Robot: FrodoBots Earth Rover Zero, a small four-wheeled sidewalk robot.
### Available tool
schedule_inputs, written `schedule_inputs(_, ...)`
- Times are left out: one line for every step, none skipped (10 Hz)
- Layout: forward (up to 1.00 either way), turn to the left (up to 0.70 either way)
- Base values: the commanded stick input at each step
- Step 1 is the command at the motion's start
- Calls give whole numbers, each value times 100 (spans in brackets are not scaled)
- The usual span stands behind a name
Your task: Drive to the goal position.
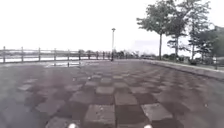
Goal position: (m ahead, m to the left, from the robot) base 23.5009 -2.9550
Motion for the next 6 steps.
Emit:
schedule_inputs(85, 1)
schedule_inputs(85, 1)
schedule_inputs(85, 1)
schedule_inputs(85, 1)
schedule_inputs(85, 1)
schedule_inputs(85, 1)
